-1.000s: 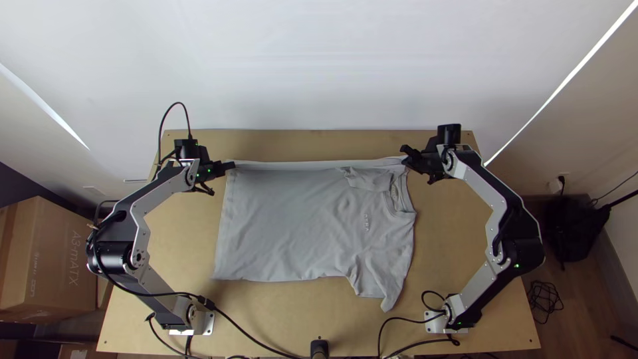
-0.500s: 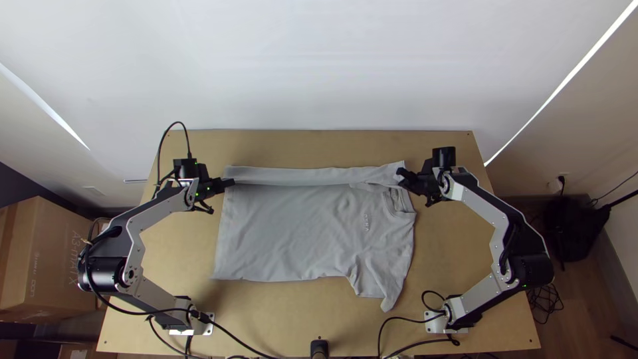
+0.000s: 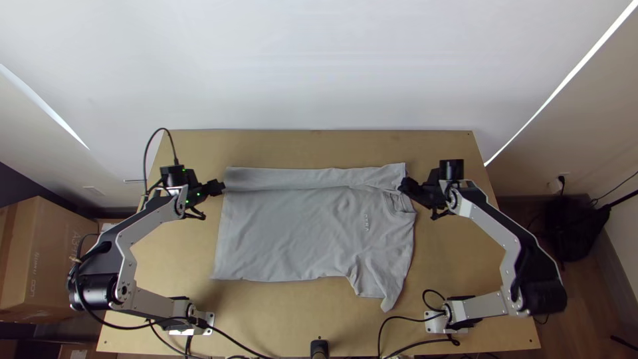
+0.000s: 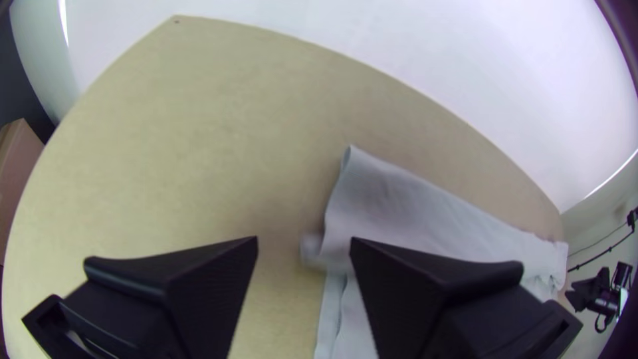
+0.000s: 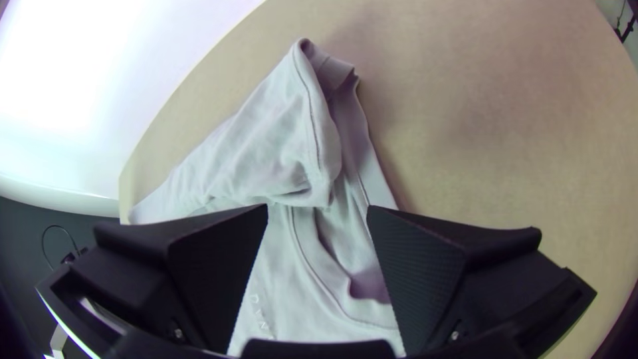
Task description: Fold the t-shirt
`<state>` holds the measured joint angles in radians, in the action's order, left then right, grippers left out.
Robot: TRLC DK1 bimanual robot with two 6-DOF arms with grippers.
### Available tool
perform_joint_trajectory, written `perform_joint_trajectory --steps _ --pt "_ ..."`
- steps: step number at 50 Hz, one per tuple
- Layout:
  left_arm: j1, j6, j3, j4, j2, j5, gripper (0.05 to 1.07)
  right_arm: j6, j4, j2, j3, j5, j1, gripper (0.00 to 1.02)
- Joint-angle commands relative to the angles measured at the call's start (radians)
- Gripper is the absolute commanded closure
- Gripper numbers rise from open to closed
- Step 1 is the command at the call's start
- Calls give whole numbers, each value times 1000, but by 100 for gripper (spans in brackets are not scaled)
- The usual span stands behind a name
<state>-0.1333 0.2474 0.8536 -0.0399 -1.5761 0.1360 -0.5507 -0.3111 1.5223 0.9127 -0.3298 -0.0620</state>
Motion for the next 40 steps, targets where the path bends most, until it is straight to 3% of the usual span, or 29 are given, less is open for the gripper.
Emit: perform_joint_trajectory --steps 1,8,10,12,16,26,35,40 --pt "-40 16 -7 -17 57 45 15 -26 -42 -123 -38 -23 37 19" --pt "-92 0 7 -83 128 88 15 -22 -186 -255 -25 -63 105 18" --pt "-104 -7 7 -103 159 105 15 -17 -270 -283 -11 -95 120 4" --pt "-115 -20 5 -129 192 109 15 -5 -344 -301 -1 -130 136 3" --pt "-140 -33 5 -175 252 134 15 69 -473 -320 -3 -187 152 3" --pt "-170 -66 4 -259 360 160 15 212 -803 -298 -66 -199 160 4" --pt "-170 -73 16 -298 406 163 15 307 -846 -277 -181 -198 160 16" --pt "-164 -73 18 -313 424 163 15 324 -818 -261 -230 -195 160 16"
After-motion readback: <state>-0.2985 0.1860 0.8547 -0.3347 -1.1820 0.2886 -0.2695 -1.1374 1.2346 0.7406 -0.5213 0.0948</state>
